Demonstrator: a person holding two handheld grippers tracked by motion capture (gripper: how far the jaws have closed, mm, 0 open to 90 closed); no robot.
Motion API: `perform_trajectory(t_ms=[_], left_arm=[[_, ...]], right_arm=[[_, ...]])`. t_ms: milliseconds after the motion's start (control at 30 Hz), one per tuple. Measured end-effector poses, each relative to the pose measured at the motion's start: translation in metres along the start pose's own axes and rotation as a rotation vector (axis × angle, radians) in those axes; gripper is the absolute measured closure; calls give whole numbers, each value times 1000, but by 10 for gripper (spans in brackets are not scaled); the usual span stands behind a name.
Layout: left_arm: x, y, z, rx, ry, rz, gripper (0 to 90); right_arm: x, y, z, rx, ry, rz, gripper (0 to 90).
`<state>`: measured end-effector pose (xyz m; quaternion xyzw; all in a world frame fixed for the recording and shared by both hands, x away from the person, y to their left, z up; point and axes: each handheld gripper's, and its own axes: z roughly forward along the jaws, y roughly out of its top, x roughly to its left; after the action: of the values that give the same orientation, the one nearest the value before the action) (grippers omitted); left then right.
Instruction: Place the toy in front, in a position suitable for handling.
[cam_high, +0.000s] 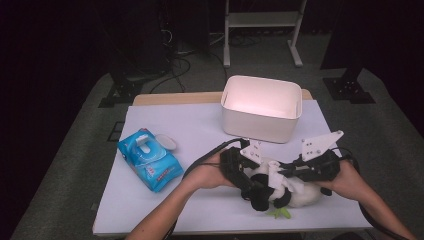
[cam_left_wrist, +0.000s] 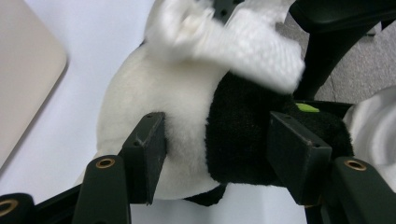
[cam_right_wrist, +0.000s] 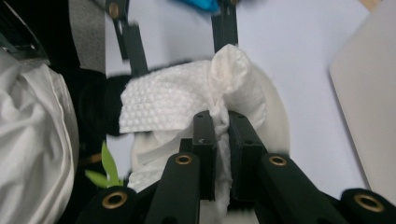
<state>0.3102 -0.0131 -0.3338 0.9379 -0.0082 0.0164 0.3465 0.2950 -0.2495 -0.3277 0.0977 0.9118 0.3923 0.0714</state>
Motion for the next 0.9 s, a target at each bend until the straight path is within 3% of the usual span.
perform_trajectory(t_ms=[200, 267, 467, 700, 900], left_arm=[[-4, 0, 0, 23, 13, 18, 387], [-4, -2, 0, 8, 11, 9, 390], [-5, 1, 1, 7, 11, 17, 396], [-2, -2, 0, 5, 11, -2, 397], [-3, 0, 1, 12, 12, 4, 397]], right_arm=[[4, 23, 19, -4, 34, -49, 818], [3, 24, 19, 3, 37, -49, 818], [1, 8, 5, 4, 18, -15, 818], [-3, -18, -10, 49, -29, 46, 818], [-4, -30, -17, 55, -39, 64, 817]])
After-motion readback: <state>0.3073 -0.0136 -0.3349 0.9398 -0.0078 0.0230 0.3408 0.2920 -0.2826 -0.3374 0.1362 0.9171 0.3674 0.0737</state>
